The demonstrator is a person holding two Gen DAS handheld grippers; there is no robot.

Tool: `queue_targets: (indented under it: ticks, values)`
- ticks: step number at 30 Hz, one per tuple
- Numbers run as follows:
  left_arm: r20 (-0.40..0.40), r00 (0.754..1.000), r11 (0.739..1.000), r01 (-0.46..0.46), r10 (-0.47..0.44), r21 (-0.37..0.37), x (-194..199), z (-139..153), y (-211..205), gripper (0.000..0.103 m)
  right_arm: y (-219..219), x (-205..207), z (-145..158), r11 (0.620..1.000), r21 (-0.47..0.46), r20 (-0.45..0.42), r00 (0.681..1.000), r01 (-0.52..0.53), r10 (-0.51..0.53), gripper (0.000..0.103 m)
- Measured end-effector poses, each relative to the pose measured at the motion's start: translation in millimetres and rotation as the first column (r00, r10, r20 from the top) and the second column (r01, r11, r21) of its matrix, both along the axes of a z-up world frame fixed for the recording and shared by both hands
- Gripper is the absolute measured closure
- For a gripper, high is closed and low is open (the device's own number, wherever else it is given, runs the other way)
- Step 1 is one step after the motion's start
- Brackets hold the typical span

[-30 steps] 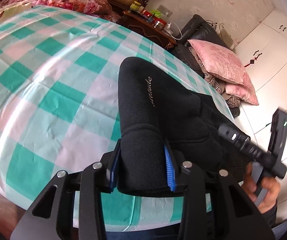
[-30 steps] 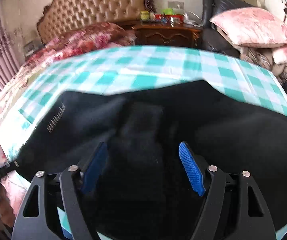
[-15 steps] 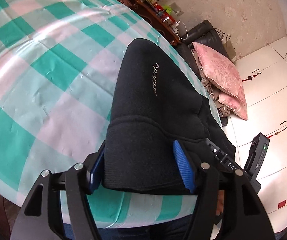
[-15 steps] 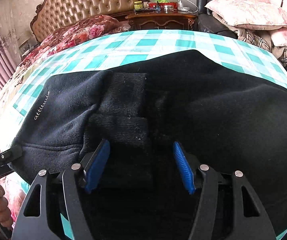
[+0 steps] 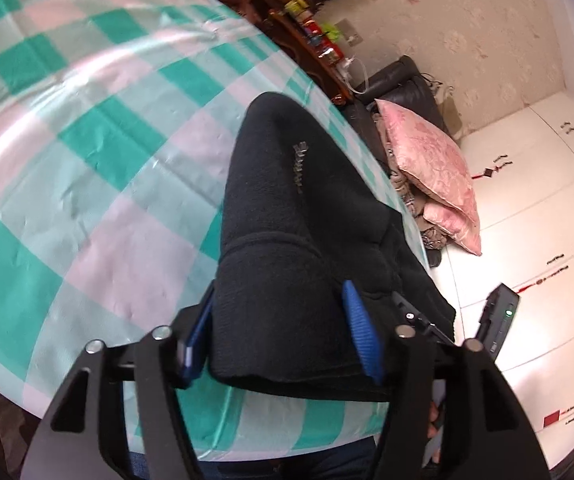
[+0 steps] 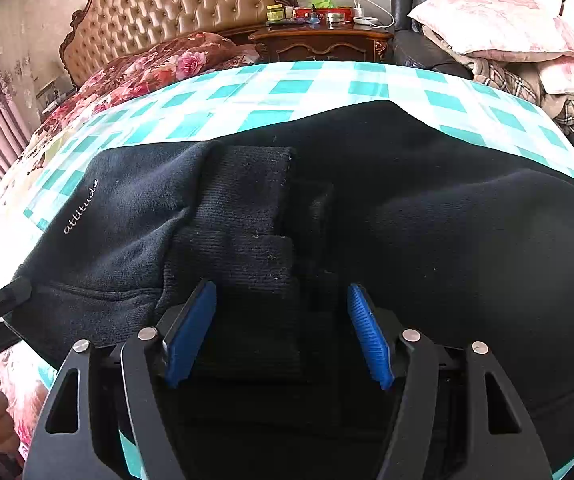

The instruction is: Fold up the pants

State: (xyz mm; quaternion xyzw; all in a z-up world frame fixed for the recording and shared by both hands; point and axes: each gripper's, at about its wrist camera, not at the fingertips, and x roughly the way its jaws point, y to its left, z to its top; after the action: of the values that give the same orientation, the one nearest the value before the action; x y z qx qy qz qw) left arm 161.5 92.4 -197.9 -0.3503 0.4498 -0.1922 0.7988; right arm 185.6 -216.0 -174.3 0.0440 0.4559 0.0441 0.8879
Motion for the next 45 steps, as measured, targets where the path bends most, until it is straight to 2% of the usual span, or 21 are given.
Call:
queue_targets:
  ticks: [4,7,10,13,17,19,21,24,26,28,30,32,34,37,39,42,45]
  values:
    - [-0.025,1.0,1.0,-0.005,0.004,-0.026,3.6,-5.8,-3.2,0.042,-1.0,0.5,-0.2,1.0,0.002,-0.001,1.0,-0.003,0.003,0.042]
    - [-0.02,1.0,1.0,-0.007,0.006,-0.026,3.5,-6.1,-4.1,0.056,-0.9,0.5,-0.4,1.0,-0.003,0.0,1.0,-0.004,0.004,0.042]
    - [0.001,1.0,0.999,0.001,-0.001,-0.034,1.7,-0.5,-4.5,0.063,-0.3,0.7,-0.6,1.0,-0.013,0.0,1.0,-0.003,0.003,0.041]
    - [0.032,0.999,1.0,0.007,-0.008,0.005,-0.2,9.2,-9.8,0.066,1.5,0.7,-0.2,0.999,-0.034,-0.001,1.0,0.001,-0.001,0.039]
    - [0.034,0.999,1.0,-0.002,0.002,-0.012,-0.5,11.6,-9.5,0.064,4.0,1.7,1.0,0.998,-0.058,-0.009,1.0,0.008,-0.009,0.036]
    - [0.0,1.0,0.999,-0.022,0.022,-0.048,-0.2,3.1,-6.3,0.051,5.3,2.2,1.7,0.997,-0.071,-0.012,1.0,0.012,-0.013,0.032]
    - [-0.005,1.0,0.999,-0.023,0.023,-0.048,-1.1,-0.5,-6.0,0.047,5.6,4.6,4.5,0.996,-0.088,-0.029,0.999,0.013,-0.015,0.03]
    - [0.006,1.0,0.999,-0.021,0.021,-0.04,-1.8,0.4,-6.6,0.047,3.8,14.9,22.6,0.993,-0.113,-0.069,0.997,0.039,-0.047,0.029]
    - [0.013,1.0,1.0,-0.022,0.022,-0.01,-2.1,1.1,-8.4,0.051,11.6,24.7,45.0,0.995,-0.102,-0.038,0.999,0.011,-0.015,0.026]
    - [0.03,0.999,0.999,-0.02,0.018,0.049,-4.6,4.7,-12.8,0.056,35.8,42.6,70.3,0.995,-0.073,-0.044,0.997,-0.069,0.066,0.022]
    - [0.047,0.999,0.994,-0.022,0.017,0.105,-8.1,9.5,-18.2,0.058,67.3,60.1,84.0,0.983,-0.035,-0.087,0.981,-0.179,0.175,0.022]
    - [0.066,0.998,0.984,-0.025,0.013,0.177,-10.4,16.2,-26.2,0.06,113.5,84.6,87.8,0.956,-0.021,-0.168,0.944,-0.292,0.285,0.022]
    - [0.08,0.997,0.974,-0.03,0.012,0.225,-12.3,20.4,-31.0,0.062,152.8,103.7,82.0,0.933,-0.055,-0.245,0.911,-0.355,0.332,0.022]
    - [0.107,0.994,0.957,-0.044,0.014,0.286,-16.5,27.3,-39.1,0.064,211.4,123.8,58.0,0.894,-0.099,-0.377,0.848,-0.438,0.374,0.022]
    - [0.12,0.993,0.95,-0.051,0.014,0.307,-19.0,29.5,-41.3,0.065,232.4,128.0,43.0,0.879,-0.132,-0.424,0.827,-0.458,0.368,0.023]
    - [0.139,0.99,0.94,-0.059,0.012,0.337,-22.5,32.4,-44.9,0.065,241.5,132.0,21.8,0.864,-0.191,-0.461,0.82,-0.465,0.339,0.022]
    - [0.165,0.986,0.922,-0.067,0.004,0.38,-26.8,38.0,-51.0,0.066,244.8,131.8,7.5,0.849,-0.256,-0.466,0.828,-0.463,0.311,0.023]
